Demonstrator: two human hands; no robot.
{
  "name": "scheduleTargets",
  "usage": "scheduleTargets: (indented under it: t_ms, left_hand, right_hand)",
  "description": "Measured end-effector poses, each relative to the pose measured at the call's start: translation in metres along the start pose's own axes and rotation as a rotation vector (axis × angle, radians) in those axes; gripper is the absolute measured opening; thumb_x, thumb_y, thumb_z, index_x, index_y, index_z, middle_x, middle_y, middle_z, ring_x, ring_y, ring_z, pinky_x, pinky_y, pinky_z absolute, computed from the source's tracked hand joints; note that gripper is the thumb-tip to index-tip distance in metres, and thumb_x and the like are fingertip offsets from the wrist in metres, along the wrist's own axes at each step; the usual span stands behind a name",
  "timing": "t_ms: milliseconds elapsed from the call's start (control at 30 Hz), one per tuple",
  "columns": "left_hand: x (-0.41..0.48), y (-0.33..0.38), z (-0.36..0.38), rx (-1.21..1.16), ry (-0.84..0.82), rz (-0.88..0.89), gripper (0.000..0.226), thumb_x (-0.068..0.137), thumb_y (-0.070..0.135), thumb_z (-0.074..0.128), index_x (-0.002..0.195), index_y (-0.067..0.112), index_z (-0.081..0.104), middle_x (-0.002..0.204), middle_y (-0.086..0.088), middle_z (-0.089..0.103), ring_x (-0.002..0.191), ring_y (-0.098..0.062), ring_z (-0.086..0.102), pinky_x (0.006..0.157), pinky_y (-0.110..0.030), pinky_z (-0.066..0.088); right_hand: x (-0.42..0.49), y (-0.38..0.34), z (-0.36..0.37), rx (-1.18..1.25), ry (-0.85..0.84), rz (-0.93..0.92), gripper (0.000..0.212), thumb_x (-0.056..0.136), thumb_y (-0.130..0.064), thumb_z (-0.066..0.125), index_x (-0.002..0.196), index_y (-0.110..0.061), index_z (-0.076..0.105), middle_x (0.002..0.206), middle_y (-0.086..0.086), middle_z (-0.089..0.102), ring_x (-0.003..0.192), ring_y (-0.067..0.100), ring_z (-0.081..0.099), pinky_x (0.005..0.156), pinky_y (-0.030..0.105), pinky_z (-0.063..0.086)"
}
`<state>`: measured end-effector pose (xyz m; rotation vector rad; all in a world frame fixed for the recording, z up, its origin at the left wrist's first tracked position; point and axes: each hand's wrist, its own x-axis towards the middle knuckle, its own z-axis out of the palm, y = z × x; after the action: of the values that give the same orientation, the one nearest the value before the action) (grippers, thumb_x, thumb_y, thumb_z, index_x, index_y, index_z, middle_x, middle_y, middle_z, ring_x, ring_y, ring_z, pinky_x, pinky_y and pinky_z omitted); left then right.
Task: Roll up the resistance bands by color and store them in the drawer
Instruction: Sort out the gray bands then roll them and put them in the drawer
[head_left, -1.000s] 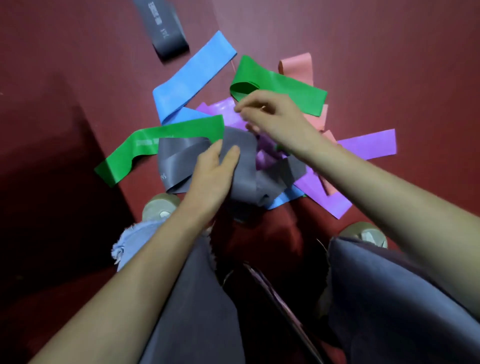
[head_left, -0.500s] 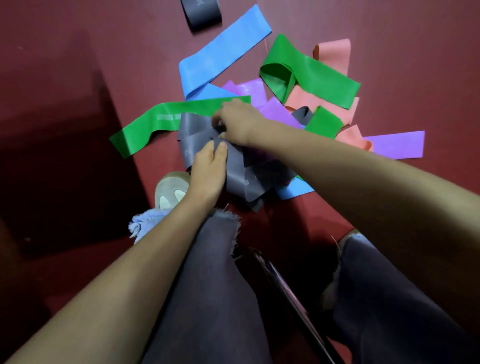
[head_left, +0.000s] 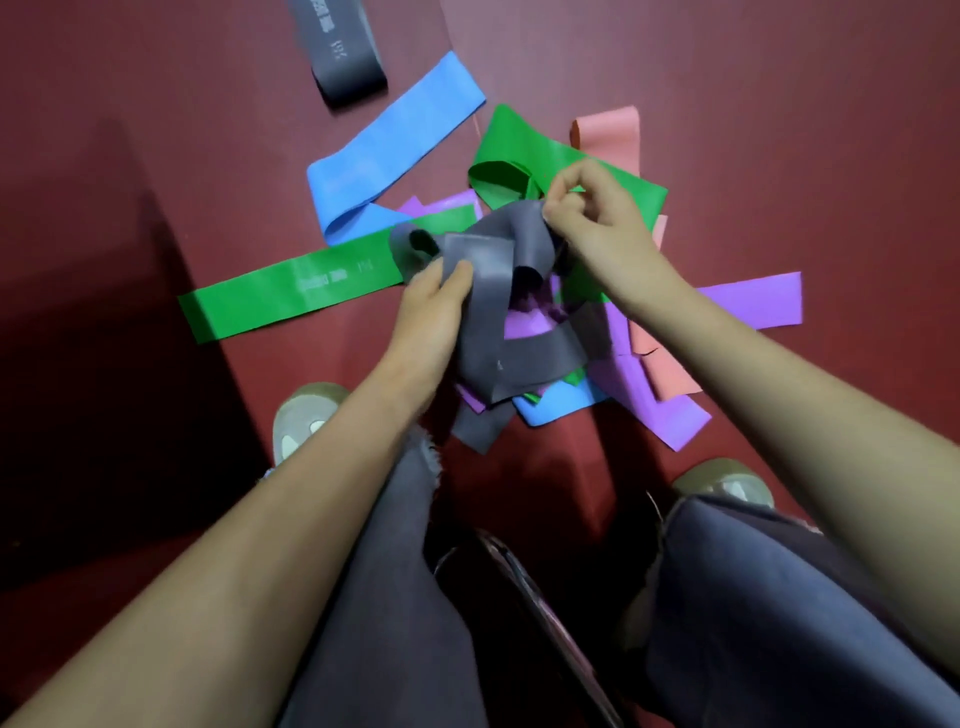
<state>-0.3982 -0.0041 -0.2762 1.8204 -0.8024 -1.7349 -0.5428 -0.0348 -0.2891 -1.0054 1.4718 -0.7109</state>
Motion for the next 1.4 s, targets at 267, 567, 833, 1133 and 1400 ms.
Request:
scheduleTargets:
  t_ms: [267,567,833,1133,1400]
  left_hand:
    - [-0.001,0.034,0.03,0.288,-0.211,0.215,0.019,0.072,0.013,0.047,0.053,0.011,0.047,0.096,0.002,0.052,0.088,-0.008,0.046,0.074,-0.02,0.034]
    - [0.006,0.05,0.018,-0.046,-0.141,-0.117,0.027,0.084,0.013,0.047,0.058,0.019,0.048,0.043,0.01,0.05,0.042,-0.003,0.044,0.044,-0.014,0.034]
    - [0.004,0.068,0.008,-0.484,-0.141,-0.107,0.023,0.083,0.012,0.04,0.065,0.013,0.054,0.048,0.004,0.055,0.043,-0.007,0.052,0.046,-0.011,0.042]
    - [0.009,0.051,0.01,0.081,0.071,0.039,0.02,0.07,0.024,0.049,0.053,0.023,0.039,0.036,0.012,0.038,0.039,-0.001,0.031,0.041,-0.017,0.026]
    - [-0.004,0.071,0.053,0.041,-0.115,0.256,0.015,0.091,0.014,0.044,0.08,0.014,0.054,0.072,0.004,0.054,0.067,-0.001,0.046,0.06,-0.014,0.039]
  right_hand:
    - [-0.018,-0.009,-0.021,0.191,-0.018,-0.027,0.01,0.073,-0.009,0.049,0.069,-0.018,0.048,0.044,-0.008,0.046,0.041,-0.002,0.031,0.046,0.014,0.025]
    - [-0.015,-0.02,-0.038,0.166,-0.094,0.065,0.022,0.088,0.002,0.048,0.076,-0.015,0.053,0.045,-0.016,0.059,0.044,-0.007,0.047,0.049,0.004,0.034]
    - [-0.006,-0.021,-0.058,-0.236,-0.288,0.22,0.022,0.088,-0.029,0.053,0.075,-0.016,0.064,0.076,0.003,0.056,0.068,0.009,0.047,0.067,0.023,0.04]
    - [-0.014,-0.01,-0.083,0.365,-0.407,0.169,0.045,0.04,-0.048,0.085,0.074,-0.02,0.074,0.076,-0.011,0.071,0.075,0.0,0.064,0.08,0.014,0.052]
    - [-0.025,-0.039,-0.089,0.169,-0.115,-0.17,0.006,0.068,-0.032,0.063,0.063,-0.034,0.066,0.103,-0.027,0.063,0.113,-0.013,0.046,0.105,0.017,0.034]
